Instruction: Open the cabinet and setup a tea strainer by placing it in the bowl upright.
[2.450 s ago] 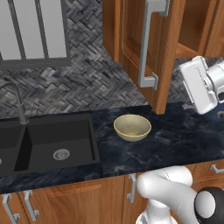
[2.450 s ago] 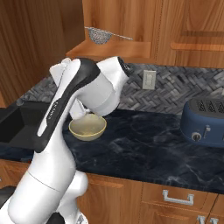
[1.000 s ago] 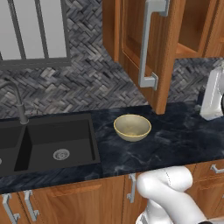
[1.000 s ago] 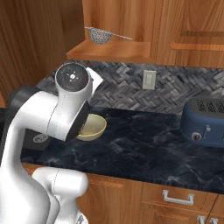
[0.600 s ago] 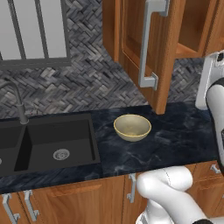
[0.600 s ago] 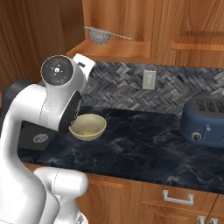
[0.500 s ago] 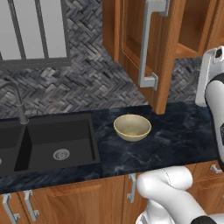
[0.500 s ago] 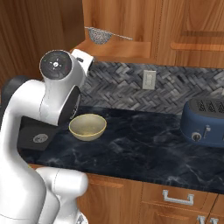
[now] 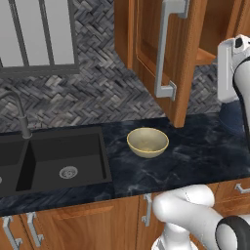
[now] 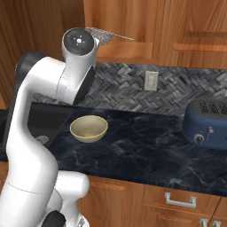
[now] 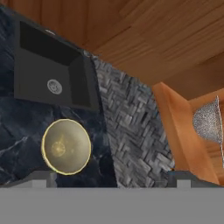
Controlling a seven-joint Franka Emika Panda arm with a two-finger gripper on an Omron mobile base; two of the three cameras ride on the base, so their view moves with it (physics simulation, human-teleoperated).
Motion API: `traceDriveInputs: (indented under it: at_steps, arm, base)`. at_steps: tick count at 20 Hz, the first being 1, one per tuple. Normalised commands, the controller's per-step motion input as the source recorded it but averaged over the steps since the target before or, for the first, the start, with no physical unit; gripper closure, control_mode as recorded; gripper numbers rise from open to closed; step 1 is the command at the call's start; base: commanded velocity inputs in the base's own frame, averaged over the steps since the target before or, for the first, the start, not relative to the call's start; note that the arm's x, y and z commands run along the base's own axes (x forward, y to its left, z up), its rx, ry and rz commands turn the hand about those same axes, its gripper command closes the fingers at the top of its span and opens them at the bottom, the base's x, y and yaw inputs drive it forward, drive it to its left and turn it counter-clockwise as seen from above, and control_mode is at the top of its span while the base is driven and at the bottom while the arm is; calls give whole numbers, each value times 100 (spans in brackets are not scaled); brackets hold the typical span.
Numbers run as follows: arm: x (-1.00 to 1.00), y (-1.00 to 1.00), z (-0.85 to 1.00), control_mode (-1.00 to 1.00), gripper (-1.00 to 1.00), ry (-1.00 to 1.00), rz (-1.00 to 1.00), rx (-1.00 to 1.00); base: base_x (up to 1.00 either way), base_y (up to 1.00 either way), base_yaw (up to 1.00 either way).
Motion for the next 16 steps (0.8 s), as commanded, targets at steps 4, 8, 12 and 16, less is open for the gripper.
traceDriveInputs:
  at_steps: [4,8,12,16]
  arm:
    - [31,0,27,-100,-100,-3,12,0]
    - [53,-2,0,-100,-100,-4,0,12]
    - [34,0,2,-100,-100,-22,0,12]
    - [19,0,14,-100,-100,-36,2,0]
  base:
    - [0,0,0]
    - [0,0,0]
    - [0,0,0]
    - [0,0,0]
